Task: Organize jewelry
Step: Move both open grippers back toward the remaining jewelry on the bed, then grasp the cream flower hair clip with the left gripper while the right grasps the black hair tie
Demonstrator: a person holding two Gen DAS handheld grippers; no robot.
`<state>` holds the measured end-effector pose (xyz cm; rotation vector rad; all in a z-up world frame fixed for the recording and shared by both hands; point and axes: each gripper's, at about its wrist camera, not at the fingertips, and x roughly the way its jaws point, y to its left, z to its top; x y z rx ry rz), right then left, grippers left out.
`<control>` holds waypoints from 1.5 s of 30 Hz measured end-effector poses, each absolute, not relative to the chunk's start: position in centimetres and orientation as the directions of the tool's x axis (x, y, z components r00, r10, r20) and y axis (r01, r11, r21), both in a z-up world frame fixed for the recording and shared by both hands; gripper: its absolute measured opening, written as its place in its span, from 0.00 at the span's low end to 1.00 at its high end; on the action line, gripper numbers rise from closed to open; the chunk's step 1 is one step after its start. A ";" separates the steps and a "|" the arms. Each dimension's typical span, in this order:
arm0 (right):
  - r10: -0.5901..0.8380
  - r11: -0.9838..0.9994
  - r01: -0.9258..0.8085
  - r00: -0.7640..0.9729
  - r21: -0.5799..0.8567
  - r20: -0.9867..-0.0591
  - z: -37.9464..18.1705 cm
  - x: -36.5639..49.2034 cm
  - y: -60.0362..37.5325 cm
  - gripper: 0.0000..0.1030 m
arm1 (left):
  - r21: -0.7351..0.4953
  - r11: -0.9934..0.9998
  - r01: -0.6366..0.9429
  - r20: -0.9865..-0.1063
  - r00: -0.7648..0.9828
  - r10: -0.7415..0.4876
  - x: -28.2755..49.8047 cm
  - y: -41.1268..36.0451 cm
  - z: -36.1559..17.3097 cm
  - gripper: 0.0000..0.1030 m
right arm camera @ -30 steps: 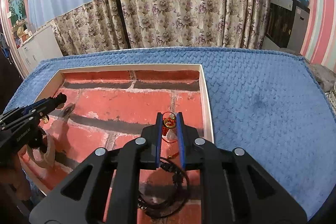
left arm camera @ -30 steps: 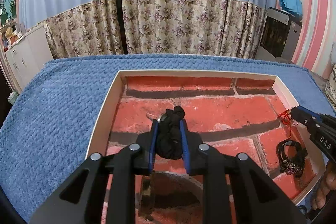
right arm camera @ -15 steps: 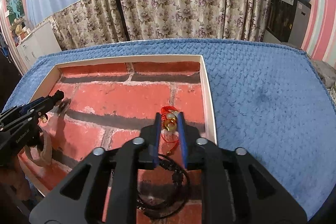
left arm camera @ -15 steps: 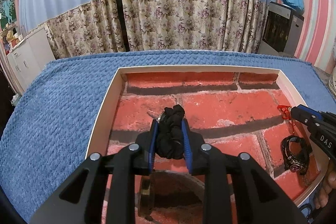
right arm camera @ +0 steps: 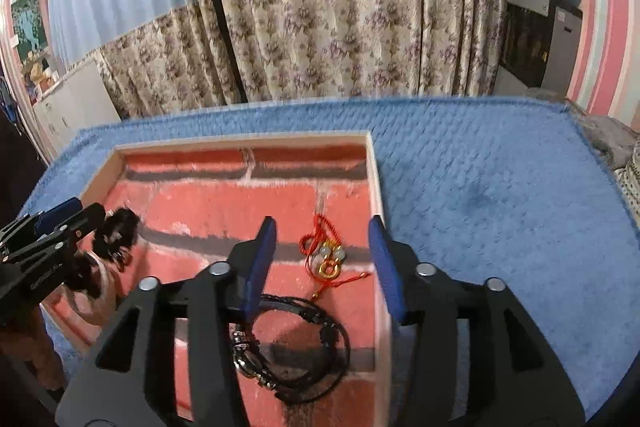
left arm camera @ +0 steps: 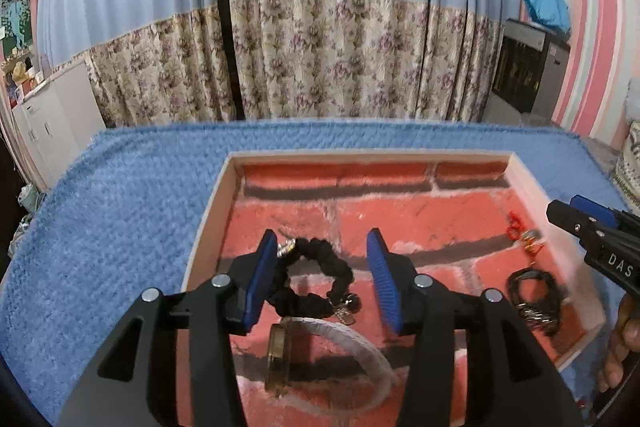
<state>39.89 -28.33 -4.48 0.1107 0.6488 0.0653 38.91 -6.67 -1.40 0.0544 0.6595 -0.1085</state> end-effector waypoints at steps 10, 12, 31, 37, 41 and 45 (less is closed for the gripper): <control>0.091 0.993 -0.045 0.865 0.106 -0.493 2.7 32.5 -31.3 0.54 | 0.034 0.993 0.113 -0.560 0.825 -0.075 32.8 -4.5 4.2 0.50; 0.093 0.993 -0.046 0.866 0.106 -0.492 3.0 30.5 -31.9 0.54 | 0.032 0.994 0.100 -0.557 0.828 -0.065 31.1 -3.3 4.6 0.50; 0.047 0.991 0.035 0.800 0.126 -0.598 -6.5 17.6 -33.2 0.59 | 0.013 1.000 0.009 -0.609 0.794 0.001 18.7 3.8 -2.0 0.50; 0.076 0.991 0.006 0.789 0.131 -0.610 -7.2 19.3 -31.0 0.59 | 0.005 0.999 0.043 -0.616 0.787 -0.030 18.6 2.3 -2.3 0.51; 0.100 0.991 -0.017 0.772 0.136 -0.628 -7.8 20.7 -29.4 0.57 | -0.001 0.995 0.104 -0.615 0.784 -0.082 19.1 -0.7 -1.9 0.51; 0.113 0.991 -0.041 0.753 0.126 -0.648 -8.6 22.2 -27.8 0.54 | -0.011 0.986 0.165 -0.618 0.774 -0.137 19.9 -4.1 -1.8 0.51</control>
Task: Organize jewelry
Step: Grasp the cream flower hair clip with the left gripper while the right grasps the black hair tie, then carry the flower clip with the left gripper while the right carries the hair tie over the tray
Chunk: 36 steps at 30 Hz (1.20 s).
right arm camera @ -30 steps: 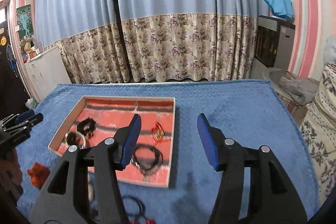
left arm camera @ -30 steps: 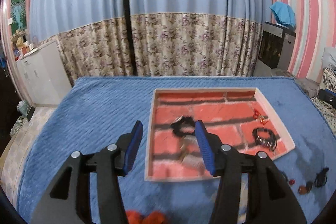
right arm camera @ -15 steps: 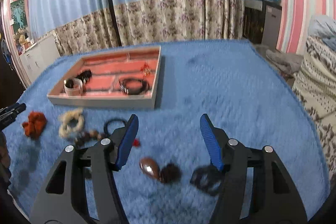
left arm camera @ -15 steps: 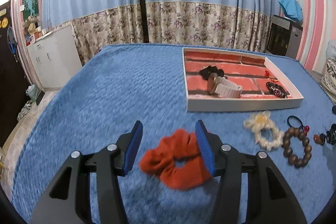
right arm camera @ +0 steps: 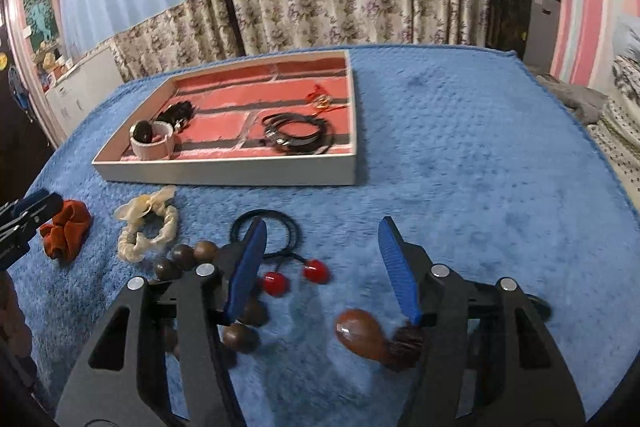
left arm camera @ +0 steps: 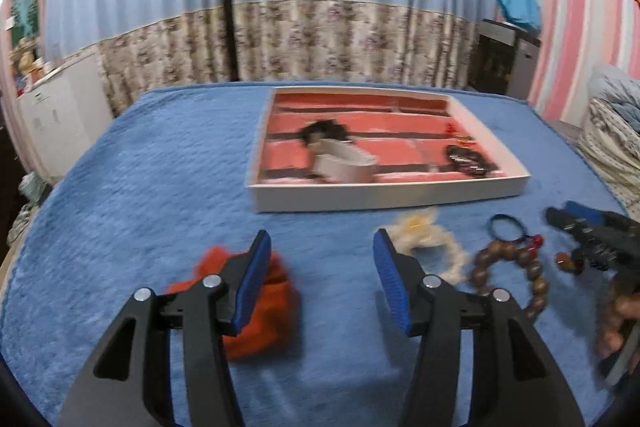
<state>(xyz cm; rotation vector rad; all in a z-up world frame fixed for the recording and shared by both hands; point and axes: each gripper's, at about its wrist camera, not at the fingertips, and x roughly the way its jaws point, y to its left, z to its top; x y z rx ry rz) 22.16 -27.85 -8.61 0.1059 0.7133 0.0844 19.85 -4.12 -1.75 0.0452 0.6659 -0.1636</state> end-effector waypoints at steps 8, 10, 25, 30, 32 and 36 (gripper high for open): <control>0.113 0.993 -0.055 0.720 0.106 -0.685 -10.0 24.1 -27.0 0.49 | -0.018 0.975 0.223 -0.688 0.705 -0.174 22.7 -8.8 -4.4 0.51; 0.115 0.993 -0.061 0.715 0.102 -0.690 -10.3 24.5 -26.8 0.49 | 0.009 0.970 0.245 -0.710 0.685 -0.167 23.1 -9.8 -5.3 0.51; 0.107 0.994 -0.079 0.670 0.073 -0.734 -11.5 25.6 -26.2 0.07 | -0.002 0.972 0.237 -0.755 0.637 -0.157 24.8 -10.5 -7.2 0.15; 0.127 0.992 -0.075 0.694 0.104 -0.709 -10.7 24.5 -26.9 0.04 | -0.020 0.972 0.236 -0.724 0.667 -0.177 23.6 -10.0 -6.4 0.10; 0.135 0.991 -0.081 0.709 0.110 -0.692 -10.0 23.7 -27.1 0.04 | -0.038 0.971 0.237 -0.714 0.673 -0.192 23.1 -9.6 -6.0 0.10; 0.132 0.991 -0.075 0.744 0.113 -0.655 -8.5 22.3 -27.6 0.04 | -0.049 0.973 0.226 -0.692 0.695 -0.196 22.2 -8.7 -4.7 0.10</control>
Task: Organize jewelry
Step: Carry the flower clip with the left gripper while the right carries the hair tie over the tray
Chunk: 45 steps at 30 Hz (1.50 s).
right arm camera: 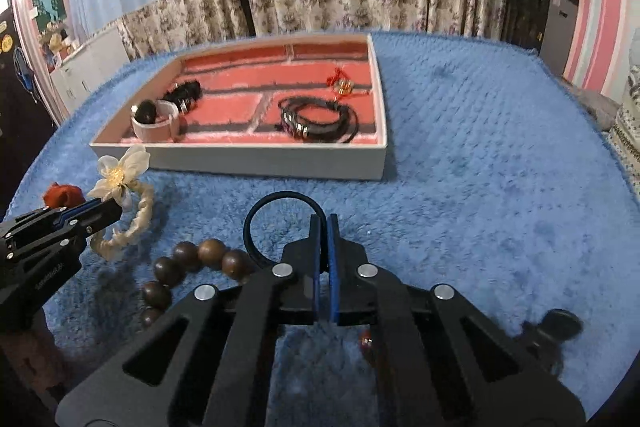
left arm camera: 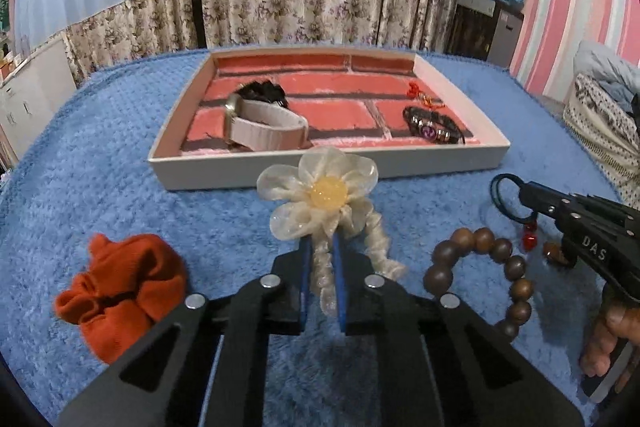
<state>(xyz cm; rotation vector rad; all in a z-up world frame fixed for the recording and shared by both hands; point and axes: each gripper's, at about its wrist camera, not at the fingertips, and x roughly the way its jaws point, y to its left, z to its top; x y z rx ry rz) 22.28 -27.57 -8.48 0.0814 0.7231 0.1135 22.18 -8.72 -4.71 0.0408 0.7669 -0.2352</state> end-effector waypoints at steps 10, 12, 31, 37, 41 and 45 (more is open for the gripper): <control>0.125 0.992 -0.094 0.852 0.087 -0.509 -4.4 22.4 -26.5 0.04 | -0.024 0.973 0.228 -0.586 0.786 -0.198 22.9 -9.0 -1.2 0.10; 0.124 0.992 -0.096 0.856 0.080 -0.502 -4.0 23.1 -26.3 0.04 | -0.018 0.975 0.223 -0.572 0.797 -0.193 23.5 -9.1 -0.7 0.10; 0.097 0.995 -0.078 0.853 0.059 -0.512 -3.4 28.5 -26.8 0.04 | -0.044 0.982 0.182 -0.556 0.813 -0.176 28.7 -7.8 -0.7 0.10; 0.069 0.998 -0.063 0.841 0.028 -0.537 -4.1 28.9 -26.1 0.04 | -0.035 0.980 0.198 -0.571 0.801 -0.182 29.4 -8.2 -0.7 0.10; 0.057 0.998 -0.063 0.834 0.008 -0.549 -4.4 29.6 -24.9 0.04 | -0.034 0.978 0.206 -0.582 0.791 -0.187 30.1 -8.9 -0.8 0.10; 0.069 0.997 -0.045 0.820 0.055 -0.568 -4.4 30.9 -24.8 0.04 | -0.046 0.977 0.207 -0.601 0.776 -0.193 31.6 -9.5 -0.6 0.10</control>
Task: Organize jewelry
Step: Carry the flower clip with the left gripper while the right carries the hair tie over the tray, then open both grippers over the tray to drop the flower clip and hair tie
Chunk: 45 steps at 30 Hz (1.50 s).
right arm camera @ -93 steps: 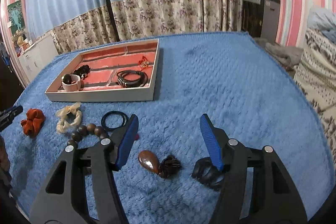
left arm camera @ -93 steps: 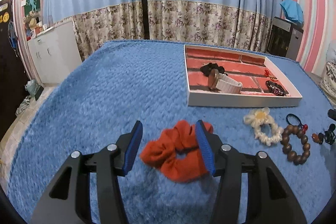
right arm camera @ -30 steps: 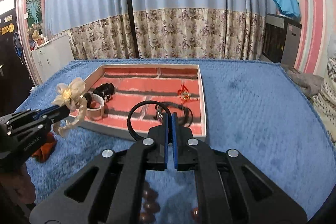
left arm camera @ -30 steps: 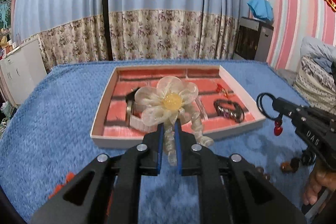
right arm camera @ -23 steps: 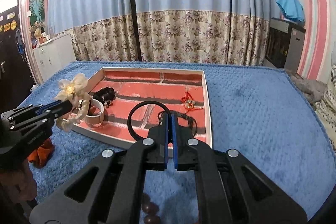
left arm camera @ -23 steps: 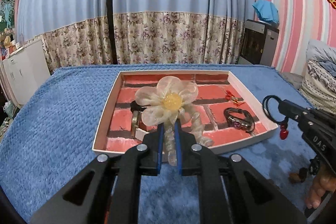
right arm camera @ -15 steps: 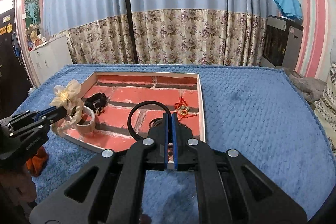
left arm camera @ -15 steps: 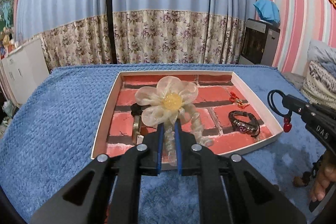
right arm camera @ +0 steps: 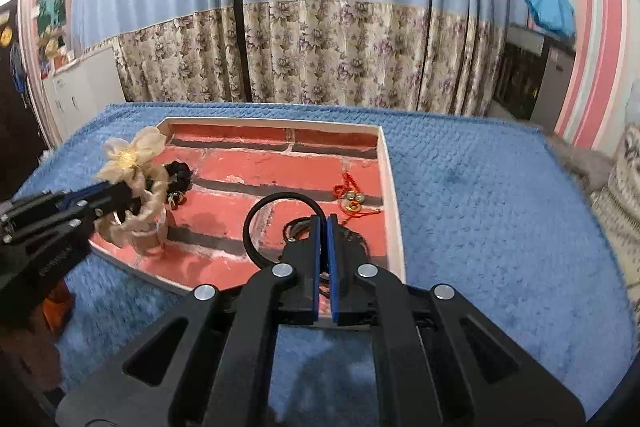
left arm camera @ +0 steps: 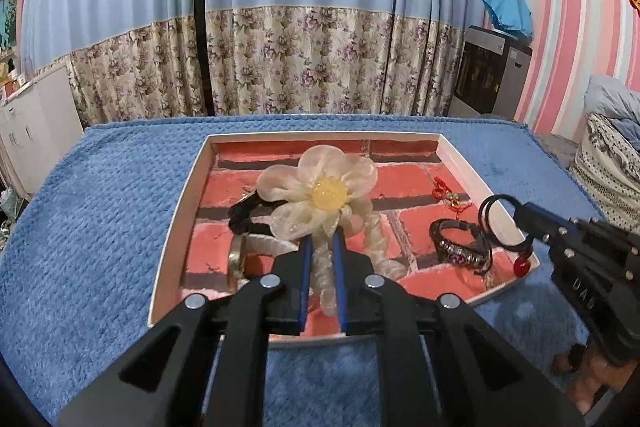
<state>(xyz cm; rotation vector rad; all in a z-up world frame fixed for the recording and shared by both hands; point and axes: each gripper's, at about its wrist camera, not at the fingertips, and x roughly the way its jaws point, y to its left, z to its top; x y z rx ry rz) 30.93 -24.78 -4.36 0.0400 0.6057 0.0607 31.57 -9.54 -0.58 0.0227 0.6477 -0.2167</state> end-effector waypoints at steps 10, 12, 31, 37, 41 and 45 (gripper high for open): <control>0.041 0.996 0.010 0.818 0.085 -0.574 -3.0 33.1 -26.0 0.04 | -0.027 0.976 0.216 -0.643 0.744 -0.182 33.9 -11.0 -0.6 0.10; 0.035 0.997 0.012 0.819 0.078 -0.572 -2.6 33.2 -26.1 0.04 | -0.015 0.975 0.220 -0.643 0.745 -0.178 33.9 -11.2 -0.6 0.10; 0.058 0.998 -0.020 0.763 0.067 -0.644 -5.9 37.5 -25.7 0.04 | -0.063 0.988 0.141 -0.686 0.712 -0.146 37.6 -8.2 -2.8 0.11; 0.058 0.997 -0.013 0.737 0.072 -0.673 -7.6 38.9 -26.0 0.04 | -0.055 0.989 0.137 -0.705 0.696 -0.136 38.8 -7.5 -4.1 0.11; 0.050 0.998 -0.008 0.727 0.065 -0.685 -8.3 39.4 -26.3 0.04 | -0.041 0.989 0.145 -0.713 0.689 -0.130 39.2 -7.8 -4.9 0.13; 0.046 0.998 -0.001 0.710 0.065 -0.703 -8.6 40.1 -26.6 0.05 | -0.028 0.986 0.166 -0.709 0.691 -0.136 39.3 -8.2 -5.2 0.14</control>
